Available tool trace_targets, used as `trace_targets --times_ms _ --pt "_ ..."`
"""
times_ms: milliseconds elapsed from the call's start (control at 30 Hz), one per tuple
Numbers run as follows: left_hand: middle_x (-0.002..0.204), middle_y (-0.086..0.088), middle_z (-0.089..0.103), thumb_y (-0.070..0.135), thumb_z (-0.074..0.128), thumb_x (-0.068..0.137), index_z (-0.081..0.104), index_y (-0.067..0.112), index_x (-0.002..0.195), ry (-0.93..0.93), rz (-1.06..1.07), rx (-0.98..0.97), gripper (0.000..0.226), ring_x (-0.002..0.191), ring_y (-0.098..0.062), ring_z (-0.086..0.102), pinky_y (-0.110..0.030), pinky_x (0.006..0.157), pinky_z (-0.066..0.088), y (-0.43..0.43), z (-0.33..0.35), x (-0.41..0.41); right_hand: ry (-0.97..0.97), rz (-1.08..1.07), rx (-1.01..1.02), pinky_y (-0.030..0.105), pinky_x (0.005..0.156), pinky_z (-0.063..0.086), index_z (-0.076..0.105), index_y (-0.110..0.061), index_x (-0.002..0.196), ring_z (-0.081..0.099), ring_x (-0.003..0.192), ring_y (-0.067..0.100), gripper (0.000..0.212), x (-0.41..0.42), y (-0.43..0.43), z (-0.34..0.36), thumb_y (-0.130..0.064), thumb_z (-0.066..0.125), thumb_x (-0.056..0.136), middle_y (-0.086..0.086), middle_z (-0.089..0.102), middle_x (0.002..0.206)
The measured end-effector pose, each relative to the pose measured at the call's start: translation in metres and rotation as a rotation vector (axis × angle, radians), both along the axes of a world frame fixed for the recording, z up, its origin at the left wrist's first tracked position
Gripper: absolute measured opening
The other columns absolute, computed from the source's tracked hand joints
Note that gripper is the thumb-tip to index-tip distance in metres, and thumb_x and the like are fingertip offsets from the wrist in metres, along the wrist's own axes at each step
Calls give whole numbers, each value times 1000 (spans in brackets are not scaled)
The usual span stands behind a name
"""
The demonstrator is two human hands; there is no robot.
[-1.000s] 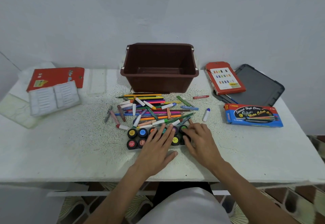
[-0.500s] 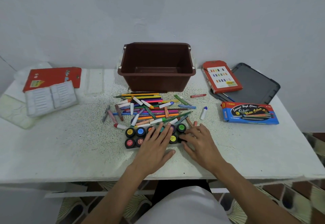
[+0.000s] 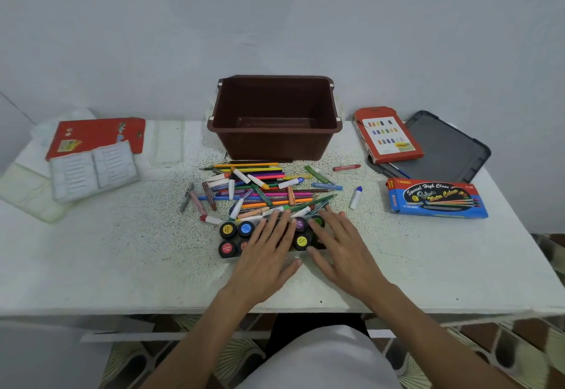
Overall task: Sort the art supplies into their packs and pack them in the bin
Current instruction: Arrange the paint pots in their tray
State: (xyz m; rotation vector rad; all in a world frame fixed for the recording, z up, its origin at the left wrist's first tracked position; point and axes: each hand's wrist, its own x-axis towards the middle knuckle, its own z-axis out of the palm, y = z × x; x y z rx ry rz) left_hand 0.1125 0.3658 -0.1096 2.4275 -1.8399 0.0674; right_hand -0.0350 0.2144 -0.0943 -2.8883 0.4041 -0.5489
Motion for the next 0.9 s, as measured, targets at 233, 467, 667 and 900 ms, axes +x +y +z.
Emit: trace_targets --times_ms 233,467,667,900 --pt "163 -12 7 63 25 99 8 9 156 -9 124 36 80 150 -30 6 -48 116 13 22 -9 7 290 -25 -115 51 117 18 19 -7 154 6 150 30 68 8 16 -21 -52 25 103 12 15 162" --pt "163 -11 11 60 34 98 11 9 156 -4 200 -2 81 150 -29 11 -46 118 14 39 -13 11 259 31 -126 48 117 18 23 -6 153 9 150 30 70 29 30 -14 -54 25 102 13 17 161" --pt "162 -9 15 54 29 100 19 10 155 -4 199 11 71 149 -27 16 -49 114 21 52 -11 20 291 66 -156 50 115 22 24 -11 154 12 150 30 68 42 41 -18 -54 29 102 11 20 161" --pt "164 -8 8 56 35 100 13 14 156 33 189 13 73 150 -29 7 -51 115 17 54 -12 18 299 93 -136 55 115 20 8 -20 157 8 150 33 70 39 46 -19 -54 32 101 7 12 163"
